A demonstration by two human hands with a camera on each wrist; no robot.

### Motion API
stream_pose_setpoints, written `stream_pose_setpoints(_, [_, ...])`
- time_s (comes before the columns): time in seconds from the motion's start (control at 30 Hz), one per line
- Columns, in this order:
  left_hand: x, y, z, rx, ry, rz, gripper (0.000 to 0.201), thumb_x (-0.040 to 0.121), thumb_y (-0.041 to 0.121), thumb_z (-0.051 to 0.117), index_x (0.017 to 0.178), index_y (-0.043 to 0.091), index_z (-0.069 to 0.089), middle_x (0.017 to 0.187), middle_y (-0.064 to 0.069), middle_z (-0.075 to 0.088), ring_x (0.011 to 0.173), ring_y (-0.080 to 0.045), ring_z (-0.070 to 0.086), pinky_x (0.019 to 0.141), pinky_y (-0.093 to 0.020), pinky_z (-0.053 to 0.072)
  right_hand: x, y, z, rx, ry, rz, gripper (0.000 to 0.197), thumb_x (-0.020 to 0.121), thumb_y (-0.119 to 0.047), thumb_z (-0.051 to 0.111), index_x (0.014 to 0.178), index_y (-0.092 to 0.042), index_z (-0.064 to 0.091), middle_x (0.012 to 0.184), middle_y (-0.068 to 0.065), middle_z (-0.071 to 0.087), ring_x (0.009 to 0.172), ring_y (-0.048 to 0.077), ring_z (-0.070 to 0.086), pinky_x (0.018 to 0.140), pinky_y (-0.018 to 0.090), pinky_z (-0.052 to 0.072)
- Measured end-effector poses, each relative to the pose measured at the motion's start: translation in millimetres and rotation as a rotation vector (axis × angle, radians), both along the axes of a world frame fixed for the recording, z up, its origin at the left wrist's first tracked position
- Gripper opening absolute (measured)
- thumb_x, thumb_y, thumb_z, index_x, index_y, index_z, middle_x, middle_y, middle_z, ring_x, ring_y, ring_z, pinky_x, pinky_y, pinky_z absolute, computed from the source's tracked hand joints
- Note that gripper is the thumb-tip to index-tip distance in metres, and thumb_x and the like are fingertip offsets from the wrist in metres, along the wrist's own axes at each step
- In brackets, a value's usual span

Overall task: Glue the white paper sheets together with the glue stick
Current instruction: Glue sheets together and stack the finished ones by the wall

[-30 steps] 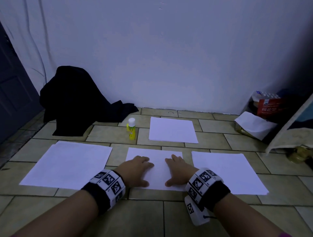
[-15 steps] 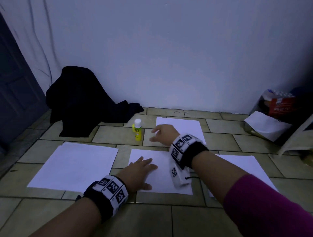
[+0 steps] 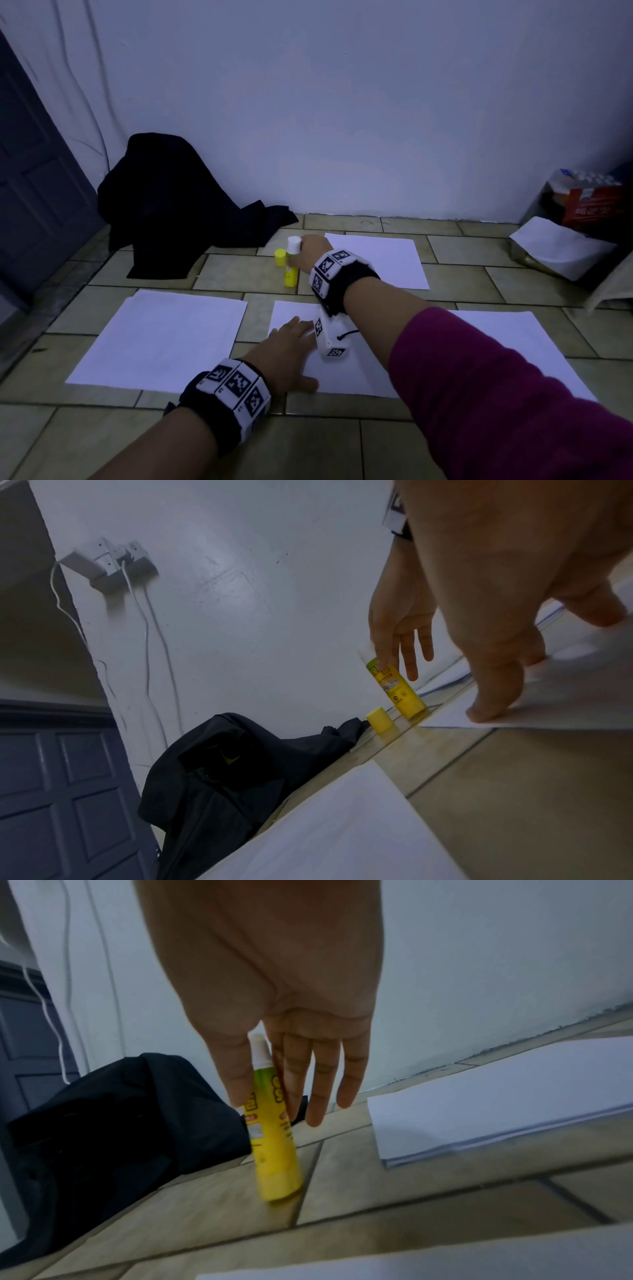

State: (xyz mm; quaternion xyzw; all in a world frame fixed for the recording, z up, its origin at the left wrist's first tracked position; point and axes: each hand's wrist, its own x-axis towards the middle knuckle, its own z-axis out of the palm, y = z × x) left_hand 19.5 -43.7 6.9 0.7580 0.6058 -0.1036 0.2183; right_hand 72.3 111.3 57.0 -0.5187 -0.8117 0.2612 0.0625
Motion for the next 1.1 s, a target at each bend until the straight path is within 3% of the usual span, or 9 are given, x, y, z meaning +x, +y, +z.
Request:
stream_pose_setpoints(0.07, [1.5,0.1,-1.7,0.042,-0.013,-0.001,0.087,0.084,0.048,0.066,0.152,0.022,0.018,0.159,0.000,0.009,0.145,-0.023,0.009,0.117,-0.045,0.020,10.7,2.0,3.4,-0.134,0.121,-0.013,0.020,0.092,-0.027,0.057,0.096,-0.007,0.059,0.087,0.005,0.056,0.083,0.022,0.050,0.063,0.025,0.039])
stream_pose_setpoints(0.13, [3.8,0.7,-0.3,0.063,0.003,-0.004,0.085,0.083,0.048,0.067,0.150,0.028,0.020,0.159,0.002,0.010,0.144,-0.022,0.011,0.114,-0.044,0.026,27.9,0.0,7.7,-0.255,0.207,0.003,0.039,0.094,-0.025,0.053,0.130,-0.010,0.051,0.097,0.003,0.053,0.095,0.026,0.053,0.070,0.026,0.041])
stream_pose_setpoints(0.23, [6.0,3.4,3.8,0.088,0.088,-0.025,0.080,0.083,0.053,0.063,0.148,0.031,0.021,0.155,-0.001,0.016,0.138,-0.025,0.020,0.104,-0.041,0.038,61.5,0.5,10.6,-0.278,0.108,0.031,0.052,0.096,-0.029,0.051,0.146,-0.018,0.037,0.115,0.004,0.052,0.110,0.024,0.051,0.070,0.018,0.040])
stream_pose_setpoints(0.33, [8.1,7.9,7.2,0.108,0.175,-0.065,0.074,0.086,0.056,0.057,0.147,0.031,0.023,0.148,-0.006,0.022,0.131,-0.028,0.028,0.097,-0.040,0.041,98.2,1.9,15.5,-0.186,0.047,-0.083,0.074,0.080,-0.031,0.076,0.144,-0.017,0.041,0.139,0.007,0.048,0.107,0.019,0.052,0.064,0.018,0.042])
stream_pose_setpoints(0.43, [9.0,12.7,8.5,0.119,0.219,-0.078,0.060,0.094,0.046,0.051,0.147,0.032,0.024,0.146,-0.007,0.025,0.130,-0.029,0.030,0.095,-0.040,0.042,128.3,4.5,17.3,-0.090,0.091,-0.267,0.067,0.063,-0.020,0.088,0.123,-0.012,0.060,0.121,0.005,0.058,0.108,0.019,0.056,0.080,0.024,0.046])
stream_pose_setpoints(0.57, [10.2,16.3,12.5,0.115,0.213,-0.083,0.059,0.093,0.038,0.055,0.145,0.031,0.027,0.145,-0.008,0.024,0.129,-0.028,0.032,0.094,-0.039,0.043,145.5,-3.9,15.4,-0.052,0.125,-0.298,0.054,0.070,-0.008,0.080,0.118,0.006,0.057,0.081,0.000,0.044,0.083,0.016,0.045,0.064,0.024,0.039])
stream_pose_setpoints(0.7, [14.0,17.9,16.4,0.154,0.193,-0.153,0.059,0.093,0.030,0.056,0.145,0.021,0.030,0.155,-0.006,0.011,0.138,-0.024,0.021,0.103,-0.036,0.036,143.1,-11.0,11.3,-0.037,0.190,-0.247,0.035,0.071,-0.002,0.075,0.100,-0.012,0.057,0.101,0.007,0.057,0.095,0.026,0.058,0.076,0.036,0.054])
stream_pose_setpoints(0.87, [23.4,15.1,16.8,0.048,0.119,-0.146,0.078,0.092,0.010,0.057,0.152,0.003,0.007,0.158,-0.008,0.010,0.143,-0.023,0.017,0.113,-0.035,0.026,124.6,-22.9,0.1,0.080,0.145,-0.131,0.028,0.084,-0.003,0.058,0.111,-0.007,0.058,0.109,0.018,0.062,0.098,0.033,0.060,0.078,0.034,0.050])
stream_pose_setpoints(1.1, [23.8,19.3,17.2,0.053,0.133,-0.145,0.069,0.088,0.013,0.062,0.145,0.003,0.024,0.146,-0.011,0.028,0.132,-0.026,0.032,0.106,-0.037,0.035,122.3,-26.2,9.7,0.077,-0.025,-0.031,0.028,0.086,-0.003,0.051,0.114,-0.005,0.055,0.112,0.017,0.061,0.101,0.032,0.059,0.079,0.035,0.050])
